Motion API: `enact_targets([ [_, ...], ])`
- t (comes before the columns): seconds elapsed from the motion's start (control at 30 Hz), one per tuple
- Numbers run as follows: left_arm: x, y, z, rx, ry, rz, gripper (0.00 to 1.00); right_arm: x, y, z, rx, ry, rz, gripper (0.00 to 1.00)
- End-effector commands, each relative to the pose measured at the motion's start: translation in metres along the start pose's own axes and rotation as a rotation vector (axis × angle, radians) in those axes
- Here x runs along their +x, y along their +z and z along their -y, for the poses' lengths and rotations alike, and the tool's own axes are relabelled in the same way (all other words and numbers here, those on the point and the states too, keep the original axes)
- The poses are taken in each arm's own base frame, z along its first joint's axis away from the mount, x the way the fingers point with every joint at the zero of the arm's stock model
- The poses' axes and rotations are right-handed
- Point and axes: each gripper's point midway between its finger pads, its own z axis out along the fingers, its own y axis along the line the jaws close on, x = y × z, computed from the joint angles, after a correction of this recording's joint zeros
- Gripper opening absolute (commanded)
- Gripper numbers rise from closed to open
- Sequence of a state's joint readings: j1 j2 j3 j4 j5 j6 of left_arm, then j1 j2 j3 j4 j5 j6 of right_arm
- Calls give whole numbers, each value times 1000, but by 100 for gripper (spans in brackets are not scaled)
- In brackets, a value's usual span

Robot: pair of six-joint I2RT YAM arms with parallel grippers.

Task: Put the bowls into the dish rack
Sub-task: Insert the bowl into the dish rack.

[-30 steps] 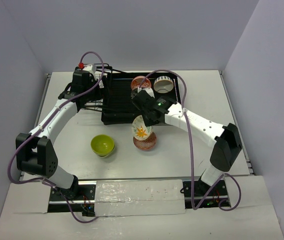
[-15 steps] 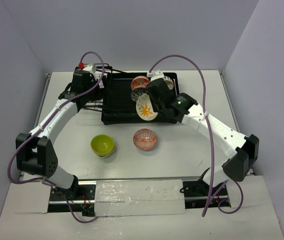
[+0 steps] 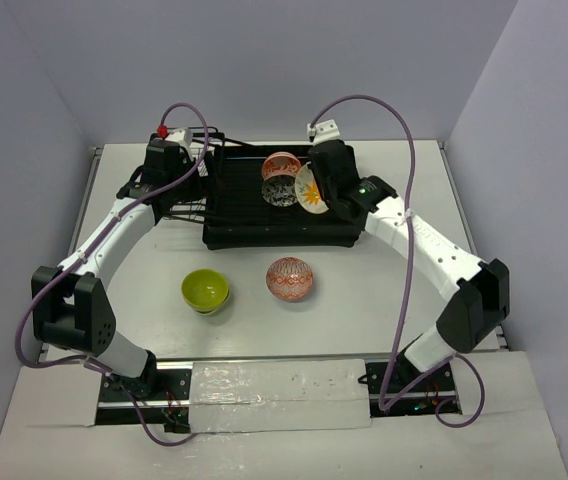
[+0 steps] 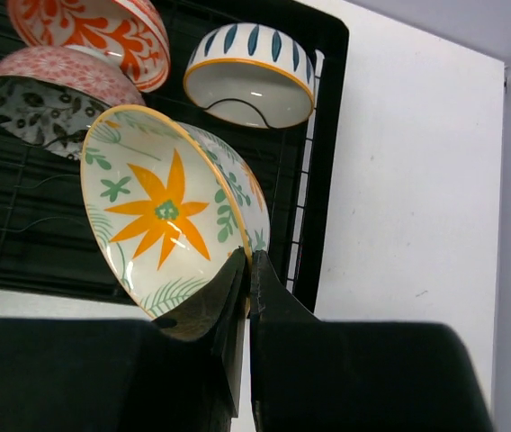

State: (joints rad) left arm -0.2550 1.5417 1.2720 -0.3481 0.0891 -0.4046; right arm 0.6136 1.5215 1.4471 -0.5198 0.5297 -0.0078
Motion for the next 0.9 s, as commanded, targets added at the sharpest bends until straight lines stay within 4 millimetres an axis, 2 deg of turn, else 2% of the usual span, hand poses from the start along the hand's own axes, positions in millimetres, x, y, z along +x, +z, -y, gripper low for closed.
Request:
enact_targets([
  [0.0,-5,-2,5,11,5,2,99,-19,16,10,36,57,56,0],
  [0.13,-4,0,5,11,6,-3,99,-12,26,15,28,96,23,0],
  [0.33,-2,3,4,10,5,-14,99,16,36,23,22,162,-51,0],
  [0.6,0,11,6,19,0,-40,99,55,53,7,-96,246,-169,0],
  [0.87,0,10,4,14,6,-32,99,78,61,0,-160,322,-239,0],
])
